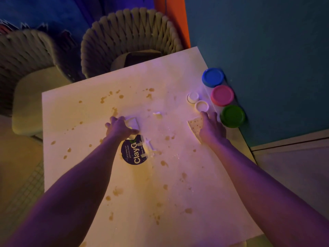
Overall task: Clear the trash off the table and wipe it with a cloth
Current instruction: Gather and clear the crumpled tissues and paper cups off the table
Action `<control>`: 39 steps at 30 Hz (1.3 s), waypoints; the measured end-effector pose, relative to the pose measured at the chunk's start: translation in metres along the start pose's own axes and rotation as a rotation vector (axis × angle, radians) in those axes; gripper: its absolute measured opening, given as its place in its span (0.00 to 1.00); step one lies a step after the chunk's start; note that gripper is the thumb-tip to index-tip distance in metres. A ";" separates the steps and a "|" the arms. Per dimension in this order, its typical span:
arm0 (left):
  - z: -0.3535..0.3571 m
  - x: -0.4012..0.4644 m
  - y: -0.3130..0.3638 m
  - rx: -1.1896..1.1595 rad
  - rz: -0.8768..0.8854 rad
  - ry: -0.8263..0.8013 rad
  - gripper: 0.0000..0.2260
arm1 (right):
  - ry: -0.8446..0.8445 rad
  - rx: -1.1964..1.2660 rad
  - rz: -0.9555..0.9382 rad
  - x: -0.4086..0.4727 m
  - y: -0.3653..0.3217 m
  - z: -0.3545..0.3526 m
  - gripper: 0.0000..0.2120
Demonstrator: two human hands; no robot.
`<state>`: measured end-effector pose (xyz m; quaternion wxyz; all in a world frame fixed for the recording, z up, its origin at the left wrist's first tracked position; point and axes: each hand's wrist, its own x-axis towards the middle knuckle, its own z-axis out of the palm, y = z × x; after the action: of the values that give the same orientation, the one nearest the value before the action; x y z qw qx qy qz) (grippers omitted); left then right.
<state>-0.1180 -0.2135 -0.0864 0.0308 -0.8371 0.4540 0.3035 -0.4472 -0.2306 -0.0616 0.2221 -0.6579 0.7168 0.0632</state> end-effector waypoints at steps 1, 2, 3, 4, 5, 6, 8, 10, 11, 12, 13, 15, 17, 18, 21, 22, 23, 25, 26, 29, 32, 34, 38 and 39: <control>0.001 -0.001 -0.001 -0.006 -0.006 0.009 0.41 | -0.002 0.001 0.007 0.001 0.000 0.001 0.27; 0.001 -0.003 -0.003 -0.002 -0.007 0.020 0.40 | -0.001 0.003 0.015 0.002 0.000 0.001 0.26; 0.002 -0.005 -0.004 0.009 -0.007 0.030 0.39 | -0.001 0.006 0.021 0.003 0.001 0.003 0.24; 0.002 -0.007 -0.006 0.017 -0.007 0.038 0.39 | -0.003 0.009 0.028 0.004 0.001 0.004 0.22; 0.003 -0.010 -0.008 0.017 -0.005 0.047 0.39 | -0.011 0.011 0.037 0.004 0.001 0.005 0.20; 0.004 -0.013 -0.010 0.016 0.001 0.061 0.38 | -0.025 0.015 0.045 0.003 0.002 0.006 0.19; 0.007 -0.021 -0.014 0.048 0.022 0.107 0.37 | -0.043 0.029 0.051 0.001 0.002 0.008 0.18; 0.012 -0.027 -0.018 0.100 0.045 0.147 0.36 | -0.036 0.071 0.045 -0.002 0.003 0.010 0.18; 0.014 -0.030 -0.019 0.097 0.048 0.150 0.35 | -0.030 0.102 0.042 -0.004 0.002 0.011 0.18; 0.016 -0.033 -0.020 0.068 0.043 0.140 0.33 | -0.029 0.138 0.041 -0.006 0.001 0.011 0.17; 0.018 -0.036 -0.021 0.026 0.031 0.117 0.31 | -0.036 0.179 0.047 -0.008 -0.001 0.011 0.16; 0.021 -0.046 -0.022 -0.037 0.007 0.077 0.26 | -0.062 0.255 0.063 -0.013 -0.003 0.011 0.13; 0.024 -0.057 -0.021 -0.089 -0.003 0.060 0.23 | -0.080 0.316 0.077 -0.018 -0.006 0.010 0.11; 0.025 -0.063 -0.018 -0.145 0.000 0.053 0.21 | -0.086 0.355 0.081 -0.020 -0.008 0.011 0.11; 0.030 -0.081 -0.003 -0.398 0.069 -0.012 0.23 | -0.098 0.509 0.076 -0.026 -0.014 0.012 0.10; 0.032 -0.087 0.005 -0.481 0.100 -0.054 0.24 | -0.106 0.565 0.078 -0.028 -0.017 0.012 0.10; 0.033 -0.095 0.014 -0.553 0.131 -0.096 0.25 | -0.119 0.630 0.080 -0.030 -0.020 0.014 0.10; 0.037 -0.108 0.030 -0.693 0.171 -0.174 0.24 | -0.149 0.772 0.095 -0.035 -0.024 0.017 0.09; 0.039 -0.112 0.038 -0.755 0.187 -0.206 0.24 | -0.169 0.853 0.102 -0.037 -0.027 0.018 0.08; 0.046 -0.118 0.051 -0.830 0.247 -0.241 0.21 | -0.267 1.071 0.124 -0.043 -0.033 0.021 0.04; 0.048 -0.119 0.055 -0.856 0.215 -0.245 0.24 | -0.335 1.194 0.145 -0.046 -0.036 0.018 0.07; 0.050 -0.118 0.054 -0.865 0.199 -0.265 0.27 | -0.383 1.236 0.145 -0.045 -0.035 0.015 0.08; 0.051 -0.113 0.054 -0.956 0.123 -0.348 0.28 | -0.493 1.231 0.080 -0.042 -0.034 0.007 0.07; 0.052 -0.112 0.056 -0.976 0.109 -0.344 0.26 | -0.499 1.205 0.070 -0.038 -0.035 0.006 0.07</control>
<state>-0.2317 -0.1464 -0.0566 -0.3048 -0.6673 0.2908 0.6142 -0.4109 -0.1977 -0.0444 0.7096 -0.3599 0.5746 -0.1918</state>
